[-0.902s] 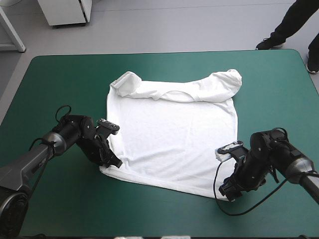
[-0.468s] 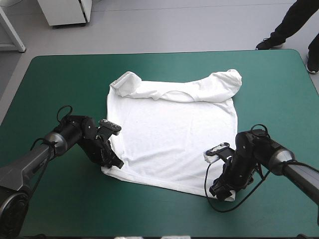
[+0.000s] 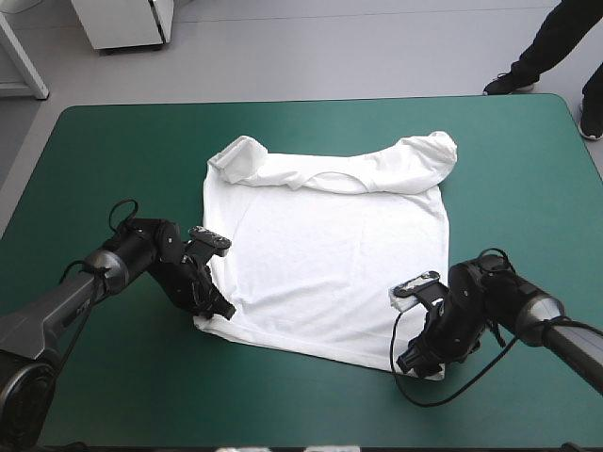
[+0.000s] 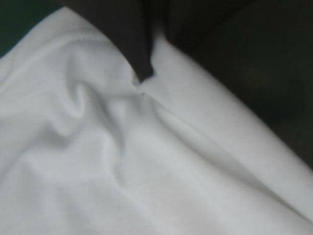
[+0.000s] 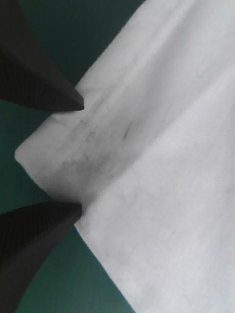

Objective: Fold the cloth

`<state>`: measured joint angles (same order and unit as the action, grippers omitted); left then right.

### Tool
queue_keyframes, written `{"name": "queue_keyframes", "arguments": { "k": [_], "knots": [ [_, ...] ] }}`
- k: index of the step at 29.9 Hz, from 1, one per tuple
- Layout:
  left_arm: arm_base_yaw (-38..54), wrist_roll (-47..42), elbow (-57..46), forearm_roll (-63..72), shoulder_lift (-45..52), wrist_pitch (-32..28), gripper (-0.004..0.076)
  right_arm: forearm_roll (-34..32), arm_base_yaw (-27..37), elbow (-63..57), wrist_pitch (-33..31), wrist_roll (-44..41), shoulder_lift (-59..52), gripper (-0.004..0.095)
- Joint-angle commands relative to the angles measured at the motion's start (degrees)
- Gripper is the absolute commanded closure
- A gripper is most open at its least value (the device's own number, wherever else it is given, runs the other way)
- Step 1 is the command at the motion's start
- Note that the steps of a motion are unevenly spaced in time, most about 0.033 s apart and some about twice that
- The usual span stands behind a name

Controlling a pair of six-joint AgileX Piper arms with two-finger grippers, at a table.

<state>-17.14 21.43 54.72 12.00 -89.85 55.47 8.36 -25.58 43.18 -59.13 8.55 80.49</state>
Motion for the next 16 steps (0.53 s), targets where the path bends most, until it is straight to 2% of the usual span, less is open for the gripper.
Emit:
{"name": "queue_keyframes", "arguments": {
  "k": [1,6,9,12,16],
  "knots": [
    [-0.5,0.1,1.9,1.6,2.0,0.9,0.0733,-11.6,0.5,-7.0,5.6,-1.9,2.5,0.0345],
    [-0.5,0.1,1.9,0.0,3.0,1.3,0.0733,-12.4,0.5,-8.7,8.0,-3.2,2.5,0.0345],
    [-0.5,0.1,1.9,0.0,3.7,1.4,0.0733,-13.3,0.5,-8.7,9.4,-3.7,2.5,0.0384],
    [-0.5,0.1,1.9,0.0,4.2,1.7,0.0733,-14.9,0.5,-8.7,9.9,-4.1,2.5,0.051],
    [-0.5,0.1,1.9,0.0,4.9,1.7,0.0733,-16.1,0.5,-8.7,11.8,-3.9,2.5,0.0771]
  ]
}}
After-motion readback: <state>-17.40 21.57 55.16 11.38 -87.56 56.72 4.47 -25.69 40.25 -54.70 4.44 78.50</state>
